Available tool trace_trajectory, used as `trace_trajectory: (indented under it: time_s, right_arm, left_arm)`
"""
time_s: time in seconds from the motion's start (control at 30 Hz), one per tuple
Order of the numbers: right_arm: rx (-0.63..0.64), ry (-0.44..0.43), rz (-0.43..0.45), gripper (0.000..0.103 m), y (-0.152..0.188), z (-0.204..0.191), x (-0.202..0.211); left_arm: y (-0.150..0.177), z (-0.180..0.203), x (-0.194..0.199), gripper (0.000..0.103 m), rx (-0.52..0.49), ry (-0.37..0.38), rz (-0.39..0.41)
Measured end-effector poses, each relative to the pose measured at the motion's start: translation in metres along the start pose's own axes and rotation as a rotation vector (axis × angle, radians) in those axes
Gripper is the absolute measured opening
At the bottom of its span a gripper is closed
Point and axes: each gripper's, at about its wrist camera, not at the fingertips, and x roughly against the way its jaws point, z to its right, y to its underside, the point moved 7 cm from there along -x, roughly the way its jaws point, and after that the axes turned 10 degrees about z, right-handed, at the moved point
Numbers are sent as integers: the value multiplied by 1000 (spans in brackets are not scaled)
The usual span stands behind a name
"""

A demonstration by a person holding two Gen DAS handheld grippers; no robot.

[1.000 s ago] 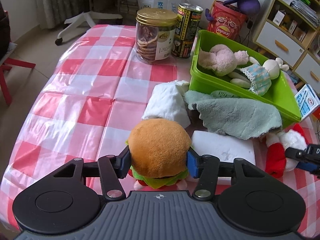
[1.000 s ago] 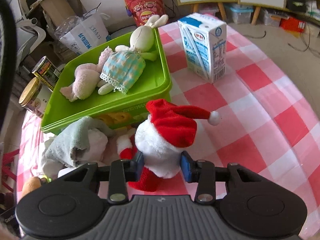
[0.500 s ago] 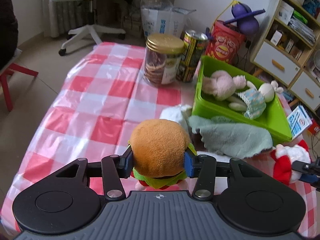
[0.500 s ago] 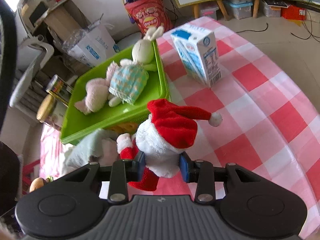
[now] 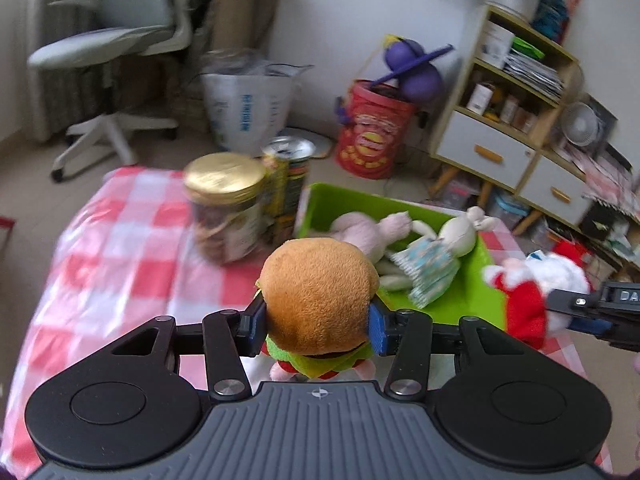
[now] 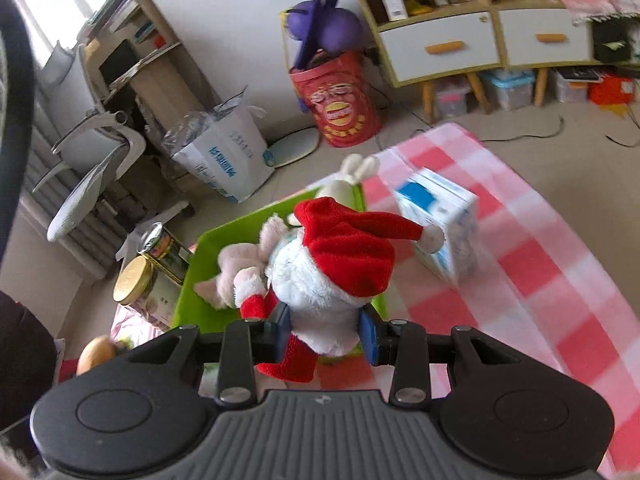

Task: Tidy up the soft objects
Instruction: 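Carry the hamburger and Santa plush into the green bin and release them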

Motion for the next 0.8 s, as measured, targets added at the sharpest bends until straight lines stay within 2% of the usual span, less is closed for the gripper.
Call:
trace_trajectory:
  time_s: [0.17, 0.3, 0.47, 0.63, 0.8]
  right_arm:
    - [73, 9, -29, 21, 0, -12, -37]
    - [148, 35, -52, 21, 1, -18, -68]
    - [254, 69, -73, 21, 8, -27, -99]
    - [344, 101, -62, 21, 15, -25, -118]
    - [329, 85, -10, 21, 10, -21, -123]
  left_arm:
    - [-3, 24, -53, 49, -66, 62, -72]
    - [3, 33, -90, 49, -104, 74, -142]
    - [19, 37, -131, 49, -144, 55, -219]
    - [23, 34, -145, 49, -133, 63, -211]
    - [19, 36, -153, 51, -116, 79, -196]
